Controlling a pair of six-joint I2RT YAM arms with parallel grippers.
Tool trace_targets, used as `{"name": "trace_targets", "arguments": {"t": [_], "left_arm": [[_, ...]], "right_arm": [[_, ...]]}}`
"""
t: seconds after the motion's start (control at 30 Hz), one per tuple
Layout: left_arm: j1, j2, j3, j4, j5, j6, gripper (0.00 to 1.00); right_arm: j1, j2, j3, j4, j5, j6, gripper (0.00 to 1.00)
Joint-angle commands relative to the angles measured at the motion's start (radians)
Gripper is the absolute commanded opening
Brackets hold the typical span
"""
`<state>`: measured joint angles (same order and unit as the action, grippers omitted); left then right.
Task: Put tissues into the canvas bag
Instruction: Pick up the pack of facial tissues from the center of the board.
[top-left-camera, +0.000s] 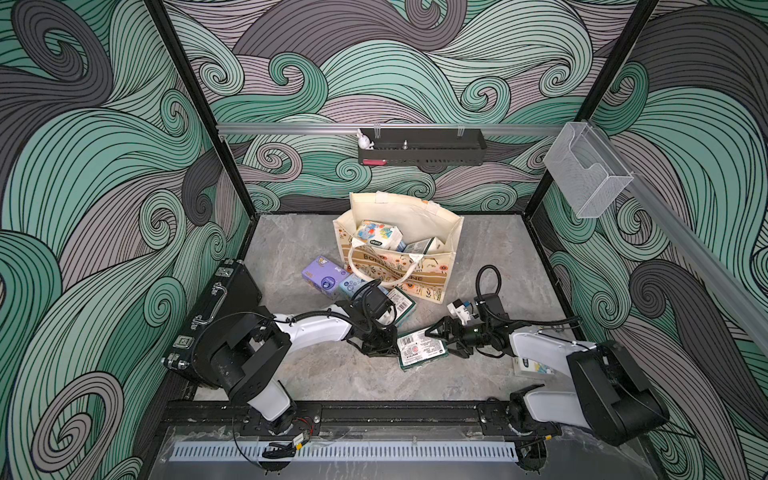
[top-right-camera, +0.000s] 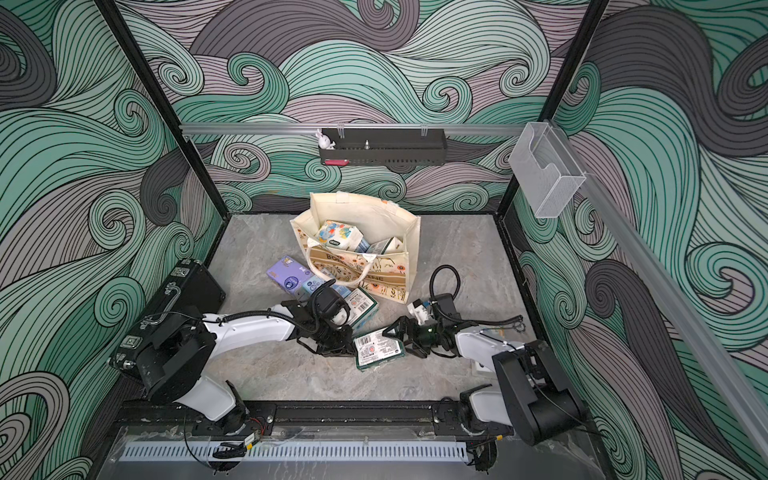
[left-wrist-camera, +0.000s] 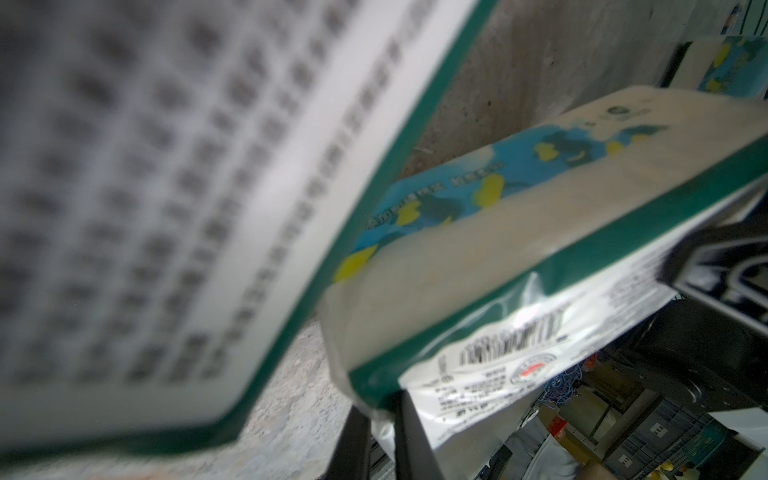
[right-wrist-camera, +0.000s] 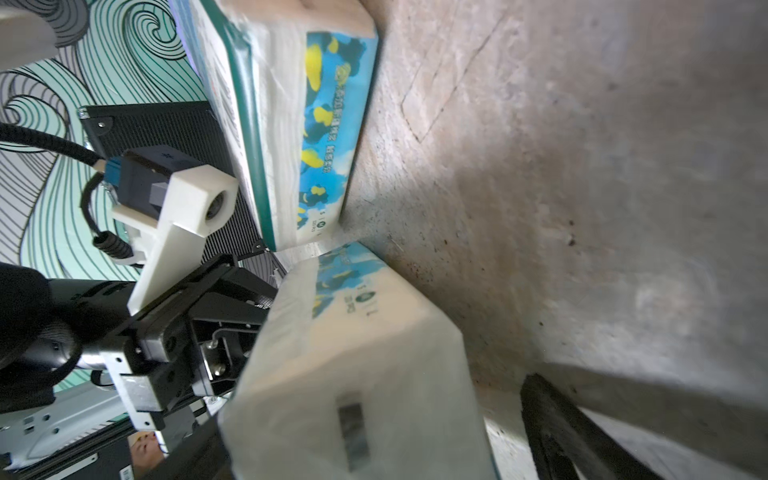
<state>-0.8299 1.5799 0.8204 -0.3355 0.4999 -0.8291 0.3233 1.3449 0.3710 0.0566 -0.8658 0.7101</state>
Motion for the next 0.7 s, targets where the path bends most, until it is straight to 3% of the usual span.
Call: {"name": "trace_targets", "arguments": {"t": [0.0, 0.17, 0.47, 0.57, 0.67], "left_arm": [[-0.003, 0.013, -0.024, -0.079, -0.066, 0.016, 0.12], [-0.004, 0.017, -0.024, -0.076, -0.066, 0.016, 0.12], [0.005, 0.008, -0.006, -0.094, -0.061, 0.03, 0.14], [0.022, -0.014, 0.015, -0.105, -0.043, 0.05, 0.23], [0.055, -0.066, 0.052, -0.149, -0.046, 0.092, 0.5]], "right_arm": [[0.012, 0.033, -0.009, 0.062, -0.019, 0.031, 0.92], [0.025, 0.056, -0.001, 0.088, -0.035, 0.035, 0.88], [0.033, 0.052, 0.001, 0.092, -0.034, 0.028, 0.7], [0.033, 0.025, 0.001, 0.048, -0.013, -0.005, 0.64], [0.032, -0.019, 0.011, -0.014, 0.008, -0.042, 0.58]]}}
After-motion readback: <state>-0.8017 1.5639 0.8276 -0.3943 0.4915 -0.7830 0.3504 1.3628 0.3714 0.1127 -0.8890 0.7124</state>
